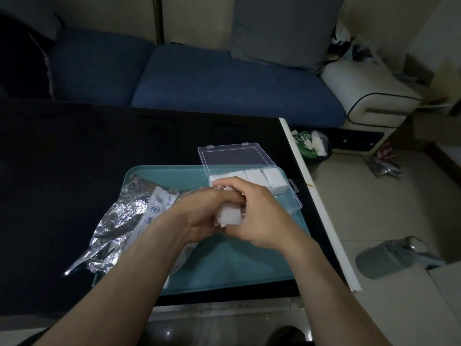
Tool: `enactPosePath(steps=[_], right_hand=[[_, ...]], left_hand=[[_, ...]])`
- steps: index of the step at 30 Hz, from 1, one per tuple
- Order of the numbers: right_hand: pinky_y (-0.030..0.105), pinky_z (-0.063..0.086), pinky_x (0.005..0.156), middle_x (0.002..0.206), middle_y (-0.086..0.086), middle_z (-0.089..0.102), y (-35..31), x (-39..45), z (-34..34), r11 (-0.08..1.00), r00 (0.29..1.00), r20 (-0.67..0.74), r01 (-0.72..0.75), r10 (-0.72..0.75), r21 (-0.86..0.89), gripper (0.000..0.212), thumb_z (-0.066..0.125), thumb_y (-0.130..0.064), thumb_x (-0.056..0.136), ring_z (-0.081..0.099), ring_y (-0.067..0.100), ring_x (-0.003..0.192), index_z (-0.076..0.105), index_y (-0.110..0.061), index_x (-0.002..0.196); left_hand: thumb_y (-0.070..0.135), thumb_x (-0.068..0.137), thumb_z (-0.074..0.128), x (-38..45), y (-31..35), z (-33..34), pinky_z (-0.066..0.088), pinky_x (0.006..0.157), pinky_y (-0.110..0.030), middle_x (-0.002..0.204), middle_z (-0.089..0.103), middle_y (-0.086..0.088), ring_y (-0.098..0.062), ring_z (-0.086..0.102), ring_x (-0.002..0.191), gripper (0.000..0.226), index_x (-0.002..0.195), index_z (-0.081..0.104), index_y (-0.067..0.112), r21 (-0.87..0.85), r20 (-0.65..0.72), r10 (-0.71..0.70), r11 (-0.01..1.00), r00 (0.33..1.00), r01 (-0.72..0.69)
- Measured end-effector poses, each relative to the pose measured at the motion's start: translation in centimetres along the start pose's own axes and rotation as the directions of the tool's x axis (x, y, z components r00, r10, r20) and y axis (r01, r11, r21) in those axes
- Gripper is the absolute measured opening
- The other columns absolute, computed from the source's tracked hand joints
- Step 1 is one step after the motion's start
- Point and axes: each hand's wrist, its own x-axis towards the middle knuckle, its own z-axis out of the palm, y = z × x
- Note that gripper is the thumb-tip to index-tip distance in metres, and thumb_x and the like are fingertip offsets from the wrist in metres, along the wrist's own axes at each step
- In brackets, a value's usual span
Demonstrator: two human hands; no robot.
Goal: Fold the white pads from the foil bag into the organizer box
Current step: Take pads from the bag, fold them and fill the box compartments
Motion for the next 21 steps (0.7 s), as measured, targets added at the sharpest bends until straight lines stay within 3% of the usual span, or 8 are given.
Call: enactPosePath(steps=[3,8,11,13,15,19,21], right_hand=[[0.032,0.055,0.093,0.139,-0.016,0.048,-0.1,-0.11,-0.11,0.998,1.0,0.017,-0.016,0.015,0.068,0.1,0.094,-0.019,0.06,0.05,0.003,0.124,0.043,-0.039,0.144],[0.04,0.056,0.093,0.127,-0.015,0.057,0.32,0.02,-0.01,0.999,0.997,-0.056,-0.051,0.052,0.012,0.095,0.097,-0.032,0.053,0.057,0.012,0.117,0.049,-0.039,0.135],[0.026,0.055,0.094,0.134,-0.018,0.047,0.25,-0.22,-0.42,0.993,0.997,0.019,-0.073,0.072,0.093,0.115,0.1,-0.031,0.048,0.055,0.004,0.12,0.038,-0.041,0.145],[0.023,0.053,0.095,0.132,-0.016,0.046,0.24,-0.17,-0.36,0.998,0.998,0.014,-0.058,0.058,0.029,0.104,0.1,-0.028,0.052,0.054,0.004,0.118,0.047,-0.031,0.141],[0.034,0.053,0.098,0.133,-0.012,0.049,0.35,-0.11,-0.24,0.999,0.999,-0.033,-0.031,0.031,-0.011,0.09,0.098,-0.025,0.056,0.054,0.009,0.121,0.055,-0.026,0.135],[0.035,0.051,0.101,0.137,-0.017,0.052,0.1,-0.2,-0.34,1.0,1.0,0.013,0.022,-0.022,0.008,0.093,0.097,-0.025,0.057,0.052,0.004,0.125,0.053,-0.035,0.138],[0.036,0.053,0.098,0.13,-0.017,0.06,-0.06,-0.16,-0.23,0.999,1.0,0.013,0.028,-0.028,0.022,0.09,0.097,-0.024,0.056,0.058,0.004,0.12,0.056,-0.035,0.135]], left_hand=[[0.012,0.089,0.061,0.23,0.03,0.06,0.05,0.063,-0.031,0.087,0.062,-0.014,-0.022,0.061,0.077,0.014,0.102,0.063,0.007,-0.019,-0.025,-0.013,1.0,1.0,0.012],[0.006,0.087,0.063,0.04,0.08,0.42,0.054,0.065,-0.032,0.084,0.069,-0.012,-0.022,0.067,0.076,0.014,0.101,0.065,0.005,-0.062,0.03,0.023,0.998,0.999,-0.021],[0.004,0.087,0.064,0.09,0.24,0.65,0.053,0.058,-0.03,0.073,0.063,-0.012,-0.021,0.062,0.062,0.005,0.092,0.063,0.005,-0.1,-0.05,0.045,0.994,0.998,-0.05],[0.006,0.089,0.063,0.04,0.38,0.66,0.053,0.053,-0.027,0.068,0.063,-0.011,-0.02,0.061,0.057,0.004,0.092,0.062,0.004,-0.1,-0.07,0.045,0.994,0.997,-0.051],[0.001,0.088,0.061,-0.1,0.35,0.69,0.054,0.054,-0.027,0.074,0.067,-0.013,-0.021,0.066,0.064,0.011,0.099,0.063,0.0,-0.056,-0.035,0.056,0.997,0.998,-0.058],[-0.003,0.084,0.061,-0.15,0.0,0.76,0.055,0.064,-0.032,0.084,0.068,-0.018,-0.027,0.068,0.077,0.022,0.106,0.063,-0.007,0.046,-0.078,0.056,0.998,0.995,-0.053],[-0.005,0.086,0.06,-0.04,-0.08,0.88,0.056,0.061,-0.031,0.084,0.068,-0.019,-0.027,0.068,0.076,0.019,0.105,0.062,-0.006,0.021,-0.097,0.066,0.998,0.993,-0.065]])
